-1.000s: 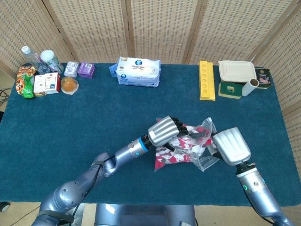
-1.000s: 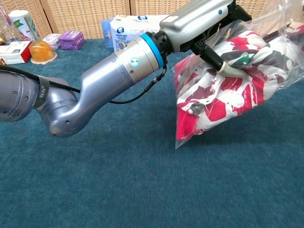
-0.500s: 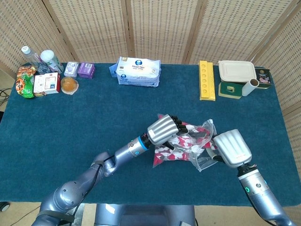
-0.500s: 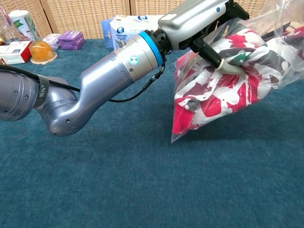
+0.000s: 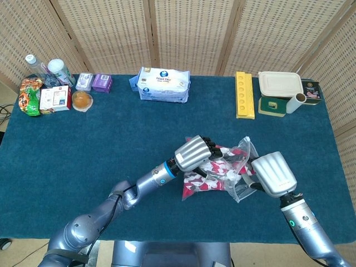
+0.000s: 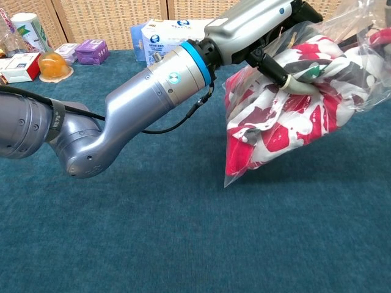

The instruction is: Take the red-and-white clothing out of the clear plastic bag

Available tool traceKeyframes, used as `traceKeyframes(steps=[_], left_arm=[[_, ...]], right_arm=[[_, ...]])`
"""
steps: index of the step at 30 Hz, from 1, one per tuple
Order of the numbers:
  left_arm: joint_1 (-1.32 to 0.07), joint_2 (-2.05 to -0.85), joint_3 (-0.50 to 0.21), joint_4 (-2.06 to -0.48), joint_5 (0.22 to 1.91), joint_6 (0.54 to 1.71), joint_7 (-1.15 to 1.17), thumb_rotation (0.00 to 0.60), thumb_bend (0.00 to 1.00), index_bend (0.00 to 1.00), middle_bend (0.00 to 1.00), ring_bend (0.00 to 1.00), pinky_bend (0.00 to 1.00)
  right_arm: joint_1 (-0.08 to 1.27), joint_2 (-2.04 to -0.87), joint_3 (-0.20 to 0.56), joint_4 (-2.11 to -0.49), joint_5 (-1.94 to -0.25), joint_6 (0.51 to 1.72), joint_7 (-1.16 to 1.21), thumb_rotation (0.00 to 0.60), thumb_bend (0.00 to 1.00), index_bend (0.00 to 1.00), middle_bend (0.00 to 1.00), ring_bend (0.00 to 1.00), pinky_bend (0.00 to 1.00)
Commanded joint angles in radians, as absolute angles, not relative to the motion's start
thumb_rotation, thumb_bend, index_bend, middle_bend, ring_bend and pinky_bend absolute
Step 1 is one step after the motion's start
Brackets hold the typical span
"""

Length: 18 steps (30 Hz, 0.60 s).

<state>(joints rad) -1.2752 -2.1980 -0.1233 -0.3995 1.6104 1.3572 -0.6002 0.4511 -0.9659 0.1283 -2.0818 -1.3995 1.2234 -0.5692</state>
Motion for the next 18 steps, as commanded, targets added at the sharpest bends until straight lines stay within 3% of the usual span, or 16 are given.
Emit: traceKeyframes(steps=[1, 10, 18], left_arm=[[-1.275, -2.198, -0.122, -0.404, 1.613, 1.362, -0.602, 0.6, 0.04, 0.82, 0.71, 0.68, 0.67], [-1.264, -2.182, -0.117, -0.434, 1.619, 1.371, -0.614, 0.6, 0.04, 0.83, 0.71, 0.68, 0.67], [-1.243, -2.15, -0.11, -0.466, 1.623, 1.373, -0.605, 0.6, 0.0, 0.79, 0.71, 0.67, 0.66]], right_arm=[[0.455, -0.98, 0.132, -2.069, -1.4, 1.223, -0.563, 0.414, 0.47, 0.38, 0.8, 1.0, 0.94], [0.46, -1.038, 0.15, -2.025, -1.392, 1.248, -0.542, 0.424, 0.55, 0.59, 0.88, 1.0, 0.99], [0.454, -1.052, 0.136, -2.014, -1.388, 1.245, -0.554, 0.435, 0.57, 0.64, 0.9, 1.0, 1.0]])
